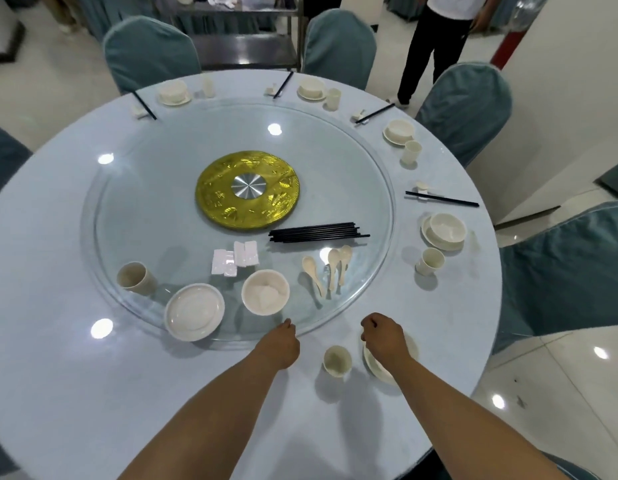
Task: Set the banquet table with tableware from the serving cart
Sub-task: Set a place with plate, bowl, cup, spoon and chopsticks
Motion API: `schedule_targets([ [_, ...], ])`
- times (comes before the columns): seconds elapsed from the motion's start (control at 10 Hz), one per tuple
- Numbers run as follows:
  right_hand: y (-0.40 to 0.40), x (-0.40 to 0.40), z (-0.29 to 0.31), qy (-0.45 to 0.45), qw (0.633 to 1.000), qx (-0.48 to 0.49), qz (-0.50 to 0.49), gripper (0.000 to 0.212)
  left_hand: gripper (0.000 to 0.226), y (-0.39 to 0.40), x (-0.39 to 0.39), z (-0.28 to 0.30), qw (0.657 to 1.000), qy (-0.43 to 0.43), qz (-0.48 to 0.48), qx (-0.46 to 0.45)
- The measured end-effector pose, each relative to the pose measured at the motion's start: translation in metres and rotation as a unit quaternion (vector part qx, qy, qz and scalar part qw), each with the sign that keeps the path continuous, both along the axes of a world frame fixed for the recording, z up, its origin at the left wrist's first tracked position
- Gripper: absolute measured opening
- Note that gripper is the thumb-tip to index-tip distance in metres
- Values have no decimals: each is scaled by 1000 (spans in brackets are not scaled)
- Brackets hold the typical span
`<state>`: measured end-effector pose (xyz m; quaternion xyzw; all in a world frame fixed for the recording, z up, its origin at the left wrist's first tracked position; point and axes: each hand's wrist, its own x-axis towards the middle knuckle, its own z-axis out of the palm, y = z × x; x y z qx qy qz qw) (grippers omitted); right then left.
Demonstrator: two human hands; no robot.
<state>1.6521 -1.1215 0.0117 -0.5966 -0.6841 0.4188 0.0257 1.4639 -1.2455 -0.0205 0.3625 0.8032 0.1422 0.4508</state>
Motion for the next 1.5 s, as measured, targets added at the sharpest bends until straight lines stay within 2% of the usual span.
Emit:
schedule_targets([
  [0.1,0,-15,2,-3,1000,-5,21,29,51,-11,-2,4,992,78,-94,-38],
  [0.2,-1,-27,1,-1,999,-13,34,30,43,-12,-6,2,989,97,-79,-85],
  [0.3,-4,-39,2,-3,999,-18,45,30,37,-5,-22,12,989,122,-70,-43],
  [0.4,-5,-62,5,17,998,-24,62,29,34,-6,-46,30,991,133,2,-10],
  [0.6,-2,-120,8,36,994,-31,98,28,33,-11,-120,48,969,217,113,41],
  [0.9,11,-176,-12,33,991,-40,121,31,26,4,-205,25,949,225,221,15],
  [1.1,25,-196,-33,30,993,-46,107,31,27,31,-218,-3,952,191,239,7],
  [1.3,30,-203,-43,50,994,-45,89,26,27,45,-224,-18,952,201,228,-22],
  [1.5,30,-203,-40,55,994,-44,83,28,22,44,-232,-8,943,161,292,-12],
])
